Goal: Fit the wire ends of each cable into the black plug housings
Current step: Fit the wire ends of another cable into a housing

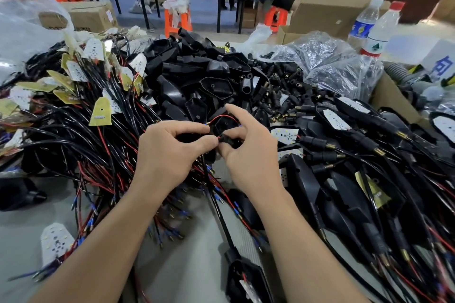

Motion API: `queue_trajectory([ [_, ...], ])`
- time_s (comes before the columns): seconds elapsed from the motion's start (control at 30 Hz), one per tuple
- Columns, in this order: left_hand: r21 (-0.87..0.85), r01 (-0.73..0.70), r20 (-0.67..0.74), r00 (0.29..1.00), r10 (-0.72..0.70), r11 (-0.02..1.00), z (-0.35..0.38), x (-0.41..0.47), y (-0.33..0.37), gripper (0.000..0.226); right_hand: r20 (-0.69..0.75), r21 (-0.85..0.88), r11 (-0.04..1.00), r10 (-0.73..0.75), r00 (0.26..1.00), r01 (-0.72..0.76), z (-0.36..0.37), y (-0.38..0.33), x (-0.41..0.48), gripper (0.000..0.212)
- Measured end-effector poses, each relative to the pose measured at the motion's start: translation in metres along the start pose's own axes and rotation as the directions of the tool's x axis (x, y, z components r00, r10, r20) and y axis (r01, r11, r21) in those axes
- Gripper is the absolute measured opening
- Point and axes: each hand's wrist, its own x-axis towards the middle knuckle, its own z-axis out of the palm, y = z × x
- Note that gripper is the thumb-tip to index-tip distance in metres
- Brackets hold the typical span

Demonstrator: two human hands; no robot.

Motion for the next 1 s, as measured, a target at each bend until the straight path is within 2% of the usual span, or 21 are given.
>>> queue_trajectory([
  [0.1, 0.084, -0.017, 0.018, 1.000, 0.016, 0.996, -0.002, 0.003, -0.002, 0.025, -0.048, 0.040, 0.999, 0.029, 0.998, -0.027, -0.001, 0.004, 0.003, 0.069],
  [0.23, 0.087, -0.034, 0.067, 0.997, 0.028, 0.996, 0.003, 0.001, -0.004, 0.024, -0.023, 0.018, 1.000, 0.010, 1.000, -0.010, 0.000, 0.005, 0.003, 0.070],
  [0.4, 0.136, -0.089, 0.064, 0.995, 0.081, 0.987, 0.009, -0.003, -0.002, 0.029, 0.098, -0.172, 0.981, -0.078, 0.992, 0.095, 0.002, 0.001, 0.000, 0.073],
  [0.53, 0.126, -0.060, 0.058, 0.997, 0.053, 0.990, 0.010, -0.007, 0.003, 0.016, 0.100, -0.109, 0.993, -0.028, 0.995, 0.039, 0.000, 0.001, 0.000, 0.078],
  [0.6, 0.129, -0.064, 0.081, 0.995, 0.054, 0.990, 0.010, -0.006, 0.001, 0.019, 0.092, -0.095, 0.995, -0.036, 0.995, 0.044, -0.001, 0.000, 0.000, 0.079],
  [0.73, 0.054, -0.036, 0.058, 0.998, 0.032, 0.998, 0.007, 0.001, -0.001, 0.023, 0.032, -0.021, 0.999, -0.046, 0.998, 0.046, -0.001, -0.003, 0.000, 0.079],
  [0.83, -0.096, 0.016, 0.061, 0.998, -0.011, 0.995, 0.008, 0.002, -0.002, 0.031, -0.055, 0.008, 0.999, -0.043, 0.998, 0.044, -0.001, -0.003, -0.002, 0.078],
  [0.93, -0.196, 0.058, 0.030, 0.998, -0.053, 0.979, 0.007, 0.002, -0.002, 0.027, -0.106, 0.006, 0.997, 0.083, 0.991, -0.083, -0.004, -0.002, 0.001, 0.070],
  [1.0, -0.204, 0.078, -0.016, 0.996, -0.083, 0.976, 0.007, 0.003, -0.003, 0.027, -0.107, 0.091, 0.982, 0.176, 0.979, -0.167, -0.006, -0.003, 0.003, 0.054],
])
